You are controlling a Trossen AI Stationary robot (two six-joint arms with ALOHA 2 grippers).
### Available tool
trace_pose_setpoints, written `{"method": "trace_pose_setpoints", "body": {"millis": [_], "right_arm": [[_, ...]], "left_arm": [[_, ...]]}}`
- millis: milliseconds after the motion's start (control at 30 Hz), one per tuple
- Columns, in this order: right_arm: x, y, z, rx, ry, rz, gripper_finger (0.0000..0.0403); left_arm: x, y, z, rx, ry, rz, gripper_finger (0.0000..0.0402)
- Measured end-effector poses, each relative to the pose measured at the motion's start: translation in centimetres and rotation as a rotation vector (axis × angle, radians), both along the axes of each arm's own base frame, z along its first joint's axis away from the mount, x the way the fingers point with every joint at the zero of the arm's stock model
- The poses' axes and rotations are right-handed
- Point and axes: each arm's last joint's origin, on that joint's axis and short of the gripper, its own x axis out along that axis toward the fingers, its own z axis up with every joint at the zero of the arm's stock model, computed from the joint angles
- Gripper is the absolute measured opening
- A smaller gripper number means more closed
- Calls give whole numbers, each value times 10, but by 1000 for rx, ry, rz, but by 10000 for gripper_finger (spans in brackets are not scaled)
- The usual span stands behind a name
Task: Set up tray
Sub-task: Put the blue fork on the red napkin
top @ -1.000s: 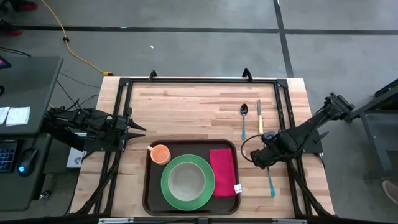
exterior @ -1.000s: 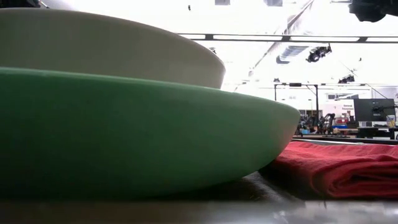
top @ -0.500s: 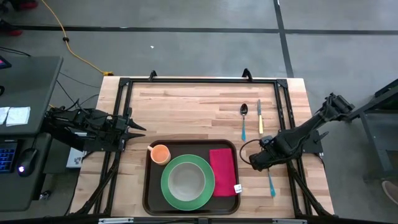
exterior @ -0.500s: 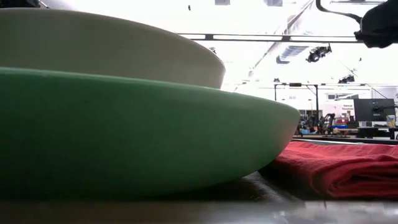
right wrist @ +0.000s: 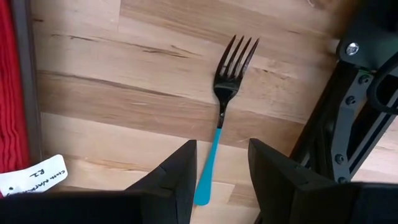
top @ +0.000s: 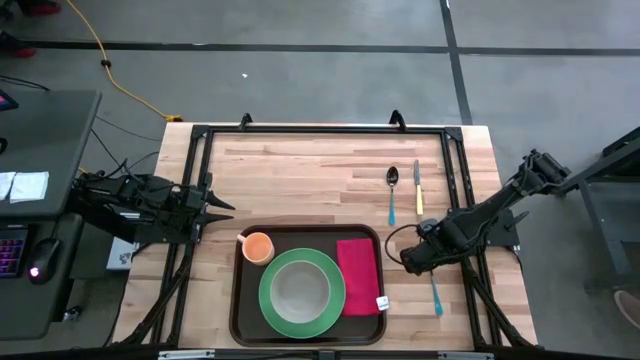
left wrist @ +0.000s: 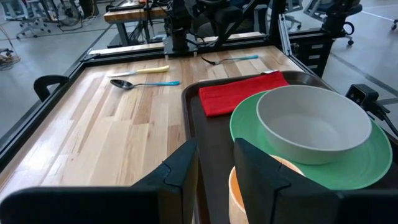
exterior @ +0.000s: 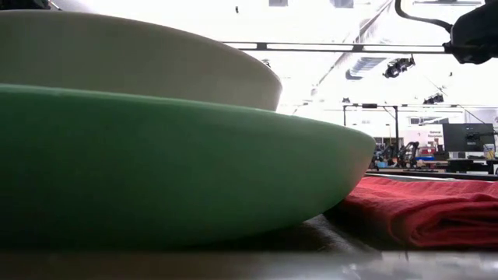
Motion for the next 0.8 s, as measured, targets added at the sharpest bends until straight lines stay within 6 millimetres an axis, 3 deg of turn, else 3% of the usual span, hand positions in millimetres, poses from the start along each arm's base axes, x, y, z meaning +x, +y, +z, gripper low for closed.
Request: {"method": "trace_pose_setpoints", "body": {"millis": [500, 800], "right_arm": [[-4, 11, 0, 9, -22, 23, 123], [-9, 15, -29, 68, -44, 25, 123]], "left_arm": [[0, 0, -1, 1, 7, 0, 136], [0, 0, -1, 1, 6, 0, 136]]}}
